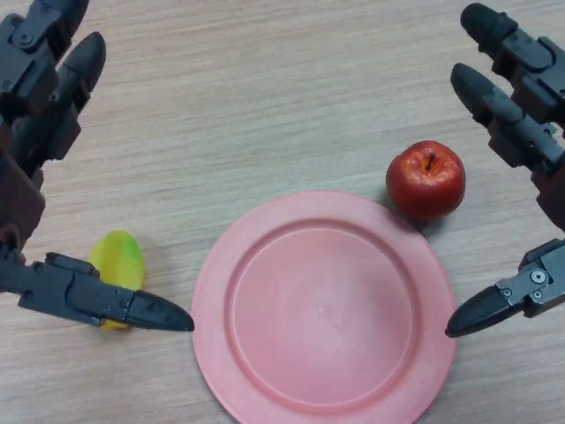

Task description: Pick up the red apple and place it on the plate

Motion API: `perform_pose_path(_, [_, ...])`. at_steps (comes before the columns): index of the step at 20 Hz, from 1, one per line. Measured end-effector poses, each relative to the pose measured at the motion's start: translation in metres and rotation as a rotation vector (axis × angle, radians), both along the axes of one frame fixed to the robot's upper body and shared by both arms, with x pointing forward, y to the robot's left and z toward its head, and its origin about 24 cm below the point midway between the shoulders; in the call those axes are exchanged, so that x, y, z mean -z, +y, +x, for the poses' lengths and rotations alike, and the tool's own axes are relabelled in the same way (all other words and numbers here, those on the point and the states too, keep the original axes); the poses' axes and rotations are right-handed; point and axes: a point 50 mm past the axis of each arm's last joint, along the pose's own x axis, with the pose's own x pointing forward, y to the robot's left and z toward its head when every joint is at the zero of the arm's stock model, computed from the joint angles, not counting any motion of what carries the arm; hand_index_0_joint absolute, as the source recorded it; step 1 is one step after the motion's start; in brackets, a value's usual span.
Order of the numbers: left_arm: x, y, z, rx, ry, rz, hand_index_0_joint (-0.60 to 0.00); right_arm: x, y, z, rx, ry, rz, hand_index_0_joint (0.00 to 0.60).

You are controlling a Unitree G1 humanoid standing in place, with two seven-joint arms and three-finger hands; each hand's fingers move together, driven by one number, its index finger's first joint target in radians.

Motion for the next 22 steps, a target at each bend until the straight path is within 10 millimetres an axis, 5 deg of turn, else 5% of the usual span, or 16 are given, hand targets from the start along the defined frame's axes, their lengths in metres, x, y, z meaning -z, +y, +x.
perform_pose_path(9, [0.015, 0.001, 0.005, 0.006, 0.021, 0.001, 0.000, 0.003, -0.017, 0.009, 0.099, -0.080, -0.044, 0.000])
perform_pose_path(16, [0.036, -0.001, 0.013, -0.022, 0.073, 0.001, 0.000, 0.048, -0.029, 0.075, 0.221, -0.030, -0.260, 0.000])
perform_pose_path(21, [0.037, 0.000, 0.012, -0.025, 0.077, 0.000, 0.000, 0.082, -0.014, 0.109, 0.196, 0.021, -0.508, 0.000])
perform_pose_path(22, [0.036, 0.001, 0.012, -0.031, 0.074, -0.003, 0.000, 0.090, -0.012, 0.115, 0.187, 0.043, -0.573, 0.100])
